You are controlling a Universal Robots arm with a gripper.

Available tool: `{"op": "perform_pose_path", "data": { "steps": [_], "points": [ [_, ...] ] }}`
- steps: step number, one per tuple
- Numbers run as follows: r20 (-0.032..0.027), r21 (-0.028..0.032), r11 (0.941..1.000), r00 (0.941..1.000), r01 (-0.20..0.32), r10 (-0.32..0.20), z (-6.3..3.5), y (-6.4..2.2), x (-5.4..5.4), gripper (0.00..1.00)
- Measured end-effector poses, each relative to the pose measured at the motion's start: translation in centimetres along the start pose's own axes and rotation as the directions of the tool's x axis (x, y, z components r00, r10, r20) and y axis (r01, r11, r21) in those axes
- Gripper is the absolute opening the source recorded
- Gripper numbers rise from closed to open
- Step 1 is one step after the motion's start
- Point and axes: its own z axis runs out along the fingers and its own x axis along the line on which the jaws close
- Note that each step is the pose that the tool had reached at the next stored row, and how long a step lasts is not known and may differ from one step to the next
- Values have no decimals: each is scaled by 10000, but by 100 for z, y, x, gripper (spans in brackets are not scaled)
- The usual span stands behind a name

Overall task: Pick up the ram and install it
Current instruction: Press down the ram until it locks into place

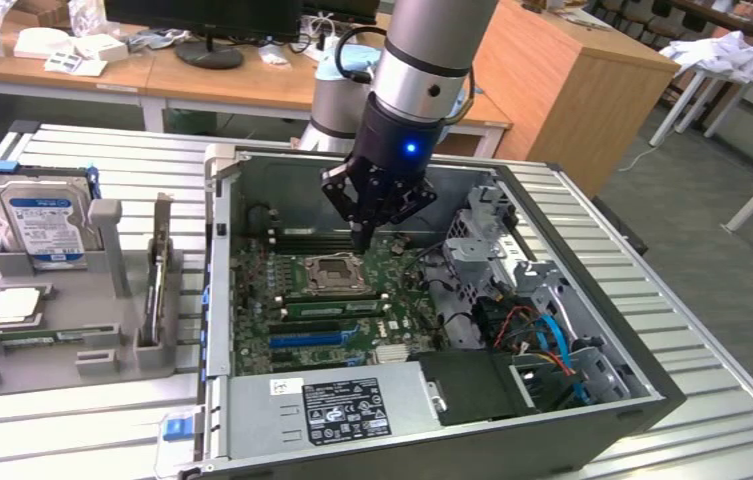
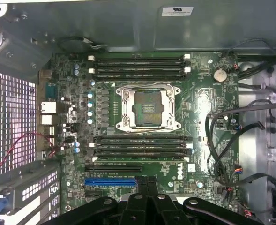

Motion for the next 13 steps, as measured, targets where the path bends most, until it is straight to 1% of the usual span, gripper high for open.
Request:
{"op": "perform_pose_path", "data": {
  "steps": [2, 4, 5, 6, 7, 8, 13],
  "points": [
    [0, 1, 10000, 10000, 0, 0, 0, 0, 0, 11],
    [18, -1, 10000, 10000, -2, 2, 0, 0, 2, 11],
    [66, 2, 10000, 10000, -1, 1, -1, -1, 7, 11],
    [142, -1, 10000, 9999, 5, -5, 0, -1, 13, 11],
    [185, -4, 10000, 9998, 7, -6, 1, -1, 16, 11],
    [193, -6, 10000, 9998, 8, -8, 1, 0, 16, 11],
    [194, -4, 10000, 9998, 8, -8, 1, -1, 16, 11]
  ]
}}
